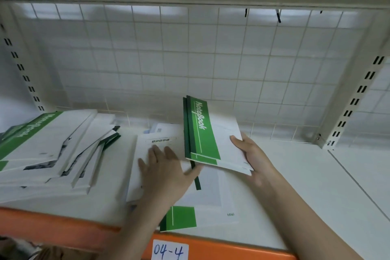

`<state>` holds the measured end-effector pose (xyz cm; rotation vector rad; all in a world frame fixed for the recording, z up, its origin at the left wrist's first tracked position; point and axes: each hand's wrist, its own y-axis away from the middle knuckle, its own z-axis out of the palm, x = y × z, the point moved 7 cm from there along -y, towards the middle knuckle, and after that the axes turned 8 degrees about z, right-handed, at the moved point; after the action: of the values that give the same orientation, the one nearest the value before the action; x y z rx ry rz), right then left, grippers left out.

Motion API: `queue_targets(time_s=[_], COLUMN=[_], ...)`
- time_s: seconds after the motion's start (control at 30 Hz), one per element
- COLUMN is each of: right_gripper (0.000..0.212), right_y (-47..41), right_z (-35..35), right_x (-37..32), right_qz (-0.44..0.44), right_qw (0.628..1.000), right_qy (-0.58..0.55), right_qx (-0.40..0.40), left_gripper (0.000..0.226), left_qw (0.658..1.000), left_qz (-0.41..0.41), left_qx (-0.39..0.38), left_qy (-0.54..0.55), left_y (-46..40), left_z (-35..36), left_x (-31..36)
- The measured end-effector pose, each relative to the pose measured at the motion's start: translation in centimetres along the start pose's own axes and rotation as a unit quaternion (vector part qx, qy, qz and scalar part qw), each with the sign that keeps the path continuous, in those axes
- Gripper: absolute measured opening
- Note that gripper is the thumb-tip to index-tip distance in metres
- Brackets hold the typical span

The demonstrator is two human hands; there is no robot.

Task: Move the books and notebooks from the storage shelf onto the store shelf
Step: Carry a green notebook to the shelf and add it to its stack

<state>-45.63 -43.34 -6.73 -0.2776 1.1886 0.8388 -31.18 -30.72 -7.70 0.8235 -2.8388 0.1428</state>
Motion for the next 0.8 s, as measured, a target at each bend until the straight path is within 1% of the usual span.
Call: queue_targets(time_s=[0.03,0.07,0.13,0.17,0.23,0.27,0.3,0.33,0.37,0.4,0.43,0.5,0.57,0.6,0.63,0.7,0.73,0.77,0.8], right_gripper=[0.026,0.024,0.021,0.021,0.021,0.021,0.021,0.02,0.019,0.019,0.019,0.022,0.025,0.025,0.027,0.029,0.028,0.027,0.027], right_y=[0.0,0.0,0.0,0.1,-0.1,0.0,0.0,0.0,0.0,0.0,0.1,0.0,0.0,0.1,0.1,0.1,0.2,0.2,0.4], right_z=[0.0,-0.1,-0.1,0.0,-0.1,0.0,0.1,0.1,0.1,0.2,0.4,0.7,0.9,0.9,0.9,0.9,1.0,1.0,1.1], right_x=[0.0,0.0,0.0,0.0,0.2,0.3,0.3,0.3,0.5,0.5,0.5,0.6,0.6,0.5,0.5,0.4,0.5,0.5,0.2], right_qz=[0.001,0.001,0.0,-0.001,0.002,0.005,0.007,0.009,0.01,0.009,0.006,0.0,-0.008,-0.014,-0.021,-0.029,-0.034,-0.049,-0.077], right_qw=[1.0,1.0,1.0,1.0,1.0,1.0,1.0,1.0,1.0,1.0,1.0,1.0,0.999,0.999,0.999,0.999,0.999,0.998,0.995], right_qy=[-0.001,-0.002,-0.007,-0.009,-0.009,-0.01,-0.014,-0.017,-0.02,-0.022,-0.022,-0.026,-0.039,-0.044,-0.044,-0.02,-0.001,0.024,0.053], right_qx=[0.001,0.0,-0.006,-0.006,-0.004,-0.004,-0.006,-0.008,-0.011,-0.012,-0.014,-0.015,-0.017,-0.015,-0.012,-0.003,0.002,0.011,0.02], left_gripper=[0.102,0.097,0.078,0.065,0.034,0.02,0.014,0.01,0.014,0.024,0.032,0.037,0.037,0.037,0.037,0.032,0.025,0.018,0.011], left_qw=[1.0,0.999,0.999,1.0,0.993,0.985,0.978,0.975,0.971,0.963,0.944,0.879,0.78,0.741,0.722,0.709,0.711,0.731,0.766], left_qz=[-0.007,-0.009,-0.002,0.011,0.045,0.059,0.069,0.087,0.097,0.097,0.083,0.048,0.031,0.032,0.031,0.02,0.015,0.02,0.046], left_qx=[-0.019,-0.025,-0.007,0.01,0.053,0.052,0.055,0.065,0.087,0.116,0.147,0.189,0.195,0.188,0.181,0.173,0.161,0.147,0.137], left_qy=[-0.015,-0.019,-0.038,-0.025,0.098,0.154,0.188,0.192,0.203,0.222,0.282,0.436,0.594,0.643,0.667,0.683,0.684,0.666,0.626], left_y=[0.0,-0.1,-0.4,-0.3,0.2,0.5,0.6,0.5,0.2,0.0,-0.1,0.4,0.7,0.7,0.8,1.0,1.1,1.4,1.7], left_z=[0.4,0.4,0.3,-0.1,-1.5,-2.2,-3.1,-4.1,-5.0,-5.8,-6.5,-7.3,-7.1,-6.7,-6.2,-5.2,-4.5,-3.9,-3.8], left_x=[0.0,0.3,0.8,1.2,2.2,2.5,2.6,2.6,2.2,1.6,0.8,-0.4,-0.8,-0.6,-0.3,0.3,0.7,0.9,1.3])
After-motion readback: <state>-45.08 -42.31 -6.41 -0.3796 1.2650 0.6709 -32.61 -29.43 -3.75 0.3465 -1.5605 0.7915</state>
